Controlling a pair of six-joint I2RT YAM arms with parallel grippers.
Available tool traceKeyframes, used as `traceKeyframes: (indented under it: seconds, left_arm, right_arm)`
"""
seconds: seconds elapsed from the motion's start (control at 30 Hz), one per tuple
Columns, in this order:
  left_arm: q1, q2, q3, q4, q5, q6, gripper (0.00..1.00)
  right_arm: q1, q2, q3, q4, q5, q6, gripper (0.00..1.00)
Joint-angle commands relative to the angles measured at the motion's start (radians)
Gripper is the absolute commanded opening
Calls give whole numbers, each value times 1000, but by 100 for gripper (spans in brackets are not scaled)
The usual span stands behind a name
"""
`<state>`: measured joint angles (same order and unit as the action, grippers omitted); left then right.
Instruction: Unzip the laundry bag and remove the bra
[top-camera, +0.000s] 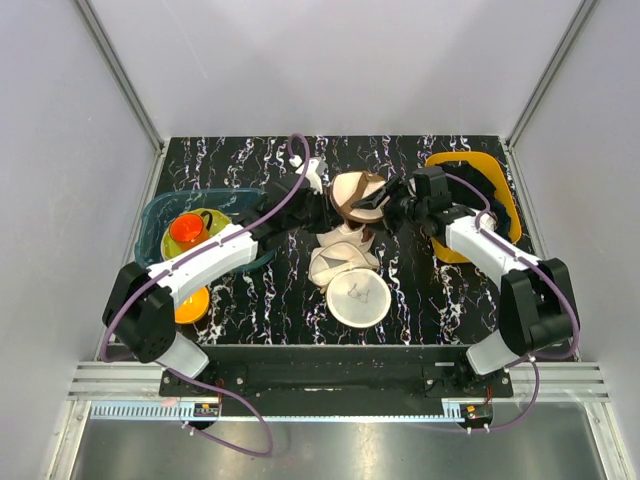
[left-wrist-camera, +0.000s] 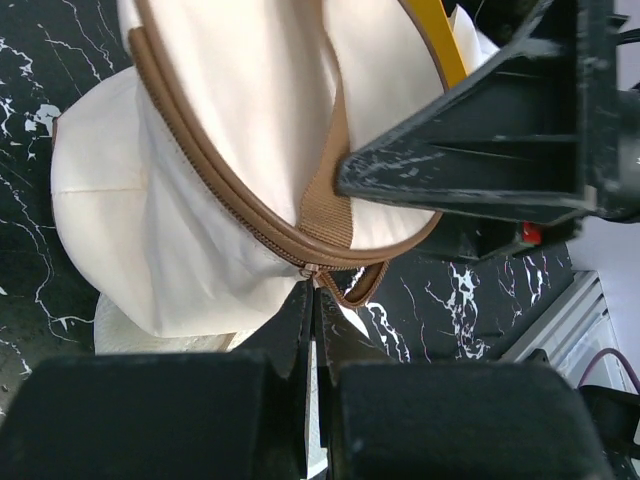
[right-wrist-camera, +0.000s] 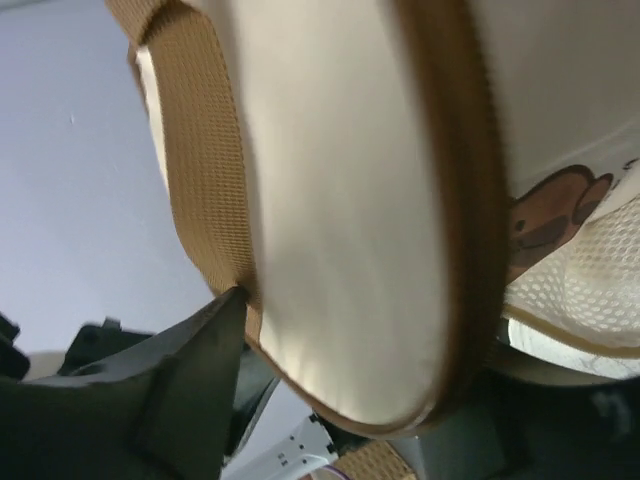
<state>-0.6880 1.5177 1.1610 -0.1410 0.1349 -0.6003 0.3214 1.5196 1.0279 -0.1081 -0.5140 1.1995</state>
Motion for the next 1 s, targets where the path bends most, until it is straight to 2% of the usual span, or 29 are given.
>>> traceKeyframes:
  seconds: [0.0,0.03,0.07,0.13,0.27,0.47,0.77,0.97]
  left_arm:
    - [-15,-27,37,14,-20,-10,0]
    - [-15,-36,37,5,-30,-4,0]
    - [-12,-45,39,-11,-47,16,0]
    - [4,-72,39,-12,-31,28,0]
    - [83,-102,43,-41,0,60,0]
    - [174,-119,54,-65,14,99,0]
    - [246,-22,126,-40,64,126,0]
    - [280,68,227,-14,100,123,0]
  right_arm:
    - [2,27,41,68,86,-6,53]
    - [1,24,47,55,98,-23,28]
    - [-5,24,64,26,115,-40,16]
    - [-21,36,86,4,77,-93,0]
    - [-80,91,148,-28,-92,-210,0]
    - [-131,114,251,-195,-216,-481,0]
    - [-139,93,330,-274,-273,-623,0]
    - [-137,94,385,-353,-281,-687,0]
